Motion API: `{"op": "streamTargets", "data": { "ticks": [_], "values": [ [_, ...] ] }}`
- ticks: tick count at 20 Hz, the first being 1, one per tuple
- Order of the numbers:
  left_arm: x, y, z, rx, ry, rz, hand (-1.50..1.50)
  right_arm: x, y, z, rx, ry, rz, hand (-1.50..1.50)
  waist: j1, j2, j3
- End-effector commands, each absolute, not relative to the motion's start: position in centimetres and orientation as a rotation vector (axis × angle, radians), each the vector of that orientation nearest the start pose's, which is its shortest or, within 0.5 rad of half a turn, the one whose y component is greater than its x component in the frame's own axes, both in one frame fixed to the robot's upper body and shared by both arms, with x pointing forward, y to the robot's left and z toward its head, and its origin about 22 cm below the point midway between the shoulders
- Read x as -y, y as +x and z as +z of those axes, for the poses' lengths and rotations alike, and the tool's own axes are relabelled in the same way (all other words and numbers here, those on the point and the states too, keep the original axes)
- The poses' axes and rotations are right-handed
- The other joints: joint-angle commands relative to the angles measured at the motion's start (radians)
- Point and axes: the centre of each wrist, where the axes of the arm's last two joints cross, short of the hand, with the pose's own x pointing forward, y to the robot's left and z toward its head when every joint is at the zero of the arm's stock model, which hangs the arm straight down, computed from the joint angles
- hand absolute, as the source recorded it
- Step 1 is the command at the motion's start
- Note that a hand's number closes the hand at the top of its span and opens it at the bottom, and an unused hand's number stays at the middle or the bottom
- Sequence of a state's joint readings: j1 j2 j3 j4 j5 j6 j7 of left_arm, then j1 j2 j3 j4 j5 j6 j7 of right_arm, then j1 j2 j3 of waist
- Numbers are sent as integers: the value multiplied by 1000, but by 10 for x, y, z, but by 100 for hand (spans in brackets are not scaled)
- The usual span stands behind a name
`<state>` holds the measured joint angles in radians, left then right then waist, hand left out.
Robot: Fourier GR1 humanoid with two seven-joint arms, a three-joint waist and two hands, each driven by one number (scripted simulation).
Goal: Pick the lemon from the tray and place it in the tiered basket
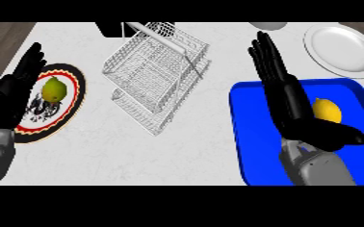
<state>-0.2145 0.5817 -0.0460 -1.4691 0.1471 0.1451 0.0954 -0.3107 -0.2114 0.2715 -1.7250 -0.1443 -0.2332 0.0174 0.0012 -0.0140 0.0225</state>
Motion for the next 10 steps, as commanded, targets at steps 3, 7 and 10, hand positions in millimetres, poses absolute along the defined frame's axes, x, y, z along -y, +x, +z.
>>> {"op": "streamTargets", "data": {
  "ticks": [3, 7, 10],
  "values": [
    [-309, 289, 92, 1689, 386, -353, 0, 217, 284, 128, 2047, 592, 33, 150, -2, 16, -13],
    [-298, 287, 90, 1744, 350, -427, 0, 302, 293, 106, 1781, 30, 169, 150, -38, 45, -27],
    [-281, 281, 86, 1769, 309, -469, 0, 314, 297, 69, 1579, 431, -389, -150, -6, 33, -14]
  ]
}}
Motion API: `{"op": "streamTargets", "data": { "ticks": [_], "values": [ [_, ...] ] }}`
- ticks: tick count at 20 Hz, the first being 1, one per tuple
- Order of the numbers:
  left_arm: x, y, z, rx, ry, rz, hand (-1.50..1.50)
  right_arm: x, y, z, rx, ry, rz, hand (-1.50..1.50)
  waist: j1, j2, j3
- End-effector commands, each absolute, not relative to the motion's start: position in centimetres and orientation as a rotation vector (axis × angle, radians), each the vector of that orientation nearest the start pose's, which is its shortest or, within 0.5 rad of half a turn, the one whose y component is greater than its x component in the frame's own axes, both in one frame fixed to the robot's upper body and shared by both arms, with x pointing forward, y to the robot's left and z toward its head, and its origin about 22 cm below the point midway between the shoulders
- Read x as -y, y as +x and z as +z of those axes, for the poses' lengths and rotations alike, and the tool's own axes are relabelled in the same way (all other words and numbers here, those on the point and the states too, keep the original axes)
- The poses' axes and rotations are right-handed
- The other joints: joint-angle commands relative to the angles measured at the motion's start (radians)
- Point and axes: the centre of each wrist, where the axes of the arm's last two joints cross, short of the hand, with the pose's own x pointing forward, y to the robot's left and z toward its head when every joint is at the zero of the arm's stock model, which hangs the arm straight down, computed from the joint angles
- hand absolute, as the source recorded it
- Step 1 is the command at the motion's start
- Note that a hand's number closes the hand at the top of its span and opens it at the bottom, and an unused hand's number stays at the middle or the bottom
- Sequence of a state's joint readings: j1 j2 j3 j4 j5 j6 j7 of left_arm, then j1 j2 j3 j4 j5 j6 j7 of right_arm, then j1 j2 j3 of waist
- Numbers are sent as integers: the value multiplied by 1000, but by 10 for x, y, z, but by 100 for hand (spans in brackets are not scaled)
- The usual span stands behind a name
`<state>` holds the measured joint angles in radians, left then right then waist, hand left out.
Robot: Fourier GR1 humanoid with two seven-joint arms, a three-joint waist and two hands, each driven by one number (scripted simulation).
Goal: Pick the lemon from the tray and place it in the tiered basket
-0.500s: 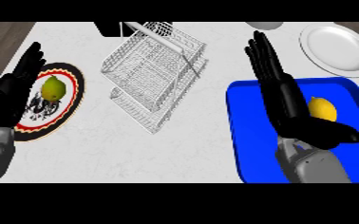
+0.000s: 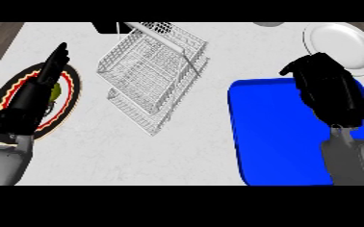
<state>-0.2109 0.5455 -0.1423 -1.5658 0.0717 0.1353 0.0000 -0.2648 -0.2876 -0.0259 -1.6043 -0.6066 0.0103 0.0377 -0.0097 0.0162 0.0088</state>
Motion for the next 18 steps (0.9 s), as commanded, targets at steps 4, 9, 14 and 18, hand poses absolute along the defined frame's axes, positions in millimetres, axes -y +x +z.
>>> {"op": "streamTargets", "data": {
  "ticks": [4, 9, 14, 18],
  "values": [
    [-278, 266, 63, 1762, 312, -484, 0, 402, 298, 87, 1683, 533, -442, -150, 25, -6, -4],
    [-261, 267, 65, 1760, 284, -507, 0, 462, 288, 117, 1541, 450, 16, -150, 31, -3, -4],
    [-253, 264, 59, 1765, 271, -511, 0, 495, 277, 186, 1328, 198, 448, -150, 41, -3, -6],
    [-262, 266, 62, 1766, 288, -516, 0, 521, 264, 214, 1209, 118, 652, -150, 37, -3, -5]
  ]
}}
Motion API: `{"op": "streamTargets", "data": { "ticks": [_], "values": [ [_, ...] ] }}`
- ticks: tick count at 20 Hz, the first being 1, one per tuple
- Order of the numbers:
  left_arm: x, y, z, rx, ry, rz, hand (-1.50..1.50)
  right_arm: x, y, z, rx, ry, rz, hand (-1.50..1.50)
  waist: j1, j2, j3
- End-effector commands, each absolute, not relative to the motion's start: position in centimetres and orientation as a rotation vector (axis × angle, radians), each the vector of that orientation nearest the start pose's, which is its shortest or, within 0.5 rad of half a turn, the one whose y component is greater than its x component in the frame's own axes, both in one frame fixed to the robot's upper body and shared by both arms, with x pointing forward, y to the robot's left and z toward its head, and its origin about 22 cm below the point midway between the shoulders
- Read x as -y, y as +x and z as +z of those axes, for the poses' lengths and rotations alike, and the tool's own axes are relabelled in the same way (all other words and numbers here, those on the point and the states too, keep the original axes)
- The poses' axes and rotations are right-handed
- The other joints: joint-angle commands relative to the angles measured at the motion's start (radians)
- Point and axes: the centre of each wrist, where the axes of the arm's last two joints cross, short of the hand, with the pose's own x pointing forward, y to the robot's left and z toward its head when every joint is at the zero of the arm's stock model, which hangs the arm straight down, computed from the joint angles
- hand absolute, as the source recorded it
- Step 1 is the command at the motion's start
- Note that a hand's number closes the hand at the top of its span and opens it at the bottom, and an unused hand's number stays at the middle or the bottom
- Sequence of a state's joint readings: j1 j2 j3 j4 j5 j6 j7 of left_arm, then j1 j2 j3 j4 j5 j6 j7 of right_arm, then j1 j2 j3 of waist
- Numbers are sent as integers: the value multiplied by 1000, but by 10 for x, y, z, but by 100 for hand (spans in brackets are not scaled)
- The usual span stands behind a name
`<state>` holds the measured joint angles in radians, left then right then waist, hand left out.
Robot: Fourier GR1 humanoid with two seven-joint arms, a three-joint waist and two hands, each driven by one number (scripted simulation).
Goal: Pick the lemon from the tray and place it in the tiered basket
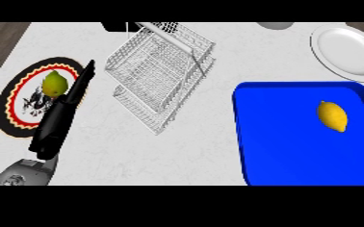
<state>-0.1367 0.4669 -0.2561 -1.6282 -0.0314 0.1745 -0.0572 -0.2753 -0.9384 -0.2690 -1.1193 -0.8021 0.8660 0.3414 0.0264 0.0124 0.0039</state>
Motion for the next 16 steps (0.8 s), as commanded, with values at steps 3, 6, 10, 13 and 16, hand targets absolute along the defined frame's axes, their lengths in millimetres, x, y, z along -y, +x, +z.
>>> {"op": "streamTargets", "data": {
  "ticks": [3, 6, 10, 13, 16],
  "values": [
    [-246, 266, 60, 1786, 295, -506, 0, 528, 270, 225, 1152, 74, 715, -150, 8, 1, -1],
    [-258, 265, 48, 1772, 288, -516, 0, 528, 283, 221, 1136, 33, 717, -150, 7, -1, -2],
    [-266, 267, 71, 1767, 306, -497, 0, 510, 303, 227, 1112, 23, 758, -150, -9, -10, -4],
    [-247, 267, 51, 1763, 299, -508, 0, 488, 320, 200, 1063, 14, 775, -150, -14, -9, -4],
    [-271, 258, 64, 1778, 298, -515, 0, 466, 329, 199, 1040, -52, 831, -150, -14, -12, -4]
  ]
}}
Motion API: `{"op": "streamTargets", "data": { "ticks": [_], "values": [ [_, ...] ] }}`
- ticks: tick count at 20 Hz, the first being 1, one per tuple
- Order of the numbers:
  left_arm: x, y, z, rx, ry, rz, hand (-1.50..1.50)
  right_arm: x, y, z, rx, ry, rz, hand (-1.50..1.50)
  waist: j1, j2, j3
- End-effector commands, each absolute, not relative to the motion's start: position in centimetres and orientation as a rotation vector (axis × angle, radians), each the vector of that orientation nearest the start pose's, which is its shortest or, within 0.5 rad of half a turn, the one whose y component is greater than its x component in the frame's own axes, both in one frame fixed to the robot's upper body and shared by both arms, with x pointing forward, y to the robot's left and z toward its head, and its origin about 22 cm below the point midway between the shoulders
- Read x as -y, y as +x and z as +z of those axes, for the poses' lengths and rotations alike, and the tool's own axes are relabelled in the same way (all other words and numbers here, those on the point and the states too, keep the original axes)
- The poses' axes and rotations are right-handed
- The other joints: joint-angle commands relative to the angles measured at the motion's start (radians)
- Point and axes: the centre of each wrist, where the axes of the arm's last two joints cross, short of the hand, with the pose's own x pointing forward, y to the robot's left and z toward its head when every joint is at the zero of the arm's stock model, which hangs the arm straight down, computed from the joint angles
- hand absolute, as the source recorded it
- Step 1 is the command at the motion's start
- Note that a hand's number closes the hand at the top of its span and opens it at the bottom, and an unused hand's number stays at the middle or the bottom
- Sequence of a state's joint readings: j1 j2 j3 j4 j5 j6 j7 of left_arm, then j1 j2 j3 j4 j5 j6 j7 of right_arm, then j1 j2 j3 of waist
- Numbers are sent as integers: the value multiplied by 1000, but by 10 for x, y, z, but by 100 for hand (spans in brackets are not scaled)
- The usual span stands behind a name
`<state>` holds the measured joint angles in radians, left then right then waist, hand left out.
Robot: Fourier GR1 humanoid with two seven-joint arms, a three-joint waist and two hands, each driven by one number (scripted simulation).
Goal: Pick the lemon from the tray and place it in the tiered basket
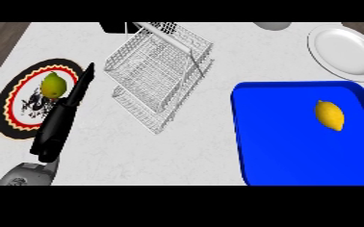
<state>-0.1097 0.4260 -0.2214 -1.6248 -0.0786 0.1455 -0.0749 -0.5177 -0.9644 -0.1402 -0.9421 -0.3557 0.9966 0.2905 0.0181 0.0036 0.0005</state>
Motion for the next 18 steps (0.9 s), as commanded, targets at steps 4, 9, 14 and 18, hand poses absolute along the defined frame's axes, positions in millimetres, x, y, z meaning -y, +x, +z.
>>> {"op": "streamTargets", "data": {
  "ticks": [4, 9, 14, 18],
  "values": [
    [-259, 261, 70, 1747, 299, -503, 0, 457, 334, 202, 968, -133, 901, -150, -6, -2, 0],
    [-261, 257, 52, 1761, 301, -492, 0, 439, 341, 165, 905, -177, 903, -150, -6, -1, 0],
    [-269, 249, 52, 1745, 319, -497, 0, 450, 322, 137, 849, -165, 958, -150, -10, -2, 0],
    [-258, 250, 56, 1749, 304, -489, 0, 446, 326, 144, 808, -134, 1004, -150, -13, -4, 0]
  ]
}}
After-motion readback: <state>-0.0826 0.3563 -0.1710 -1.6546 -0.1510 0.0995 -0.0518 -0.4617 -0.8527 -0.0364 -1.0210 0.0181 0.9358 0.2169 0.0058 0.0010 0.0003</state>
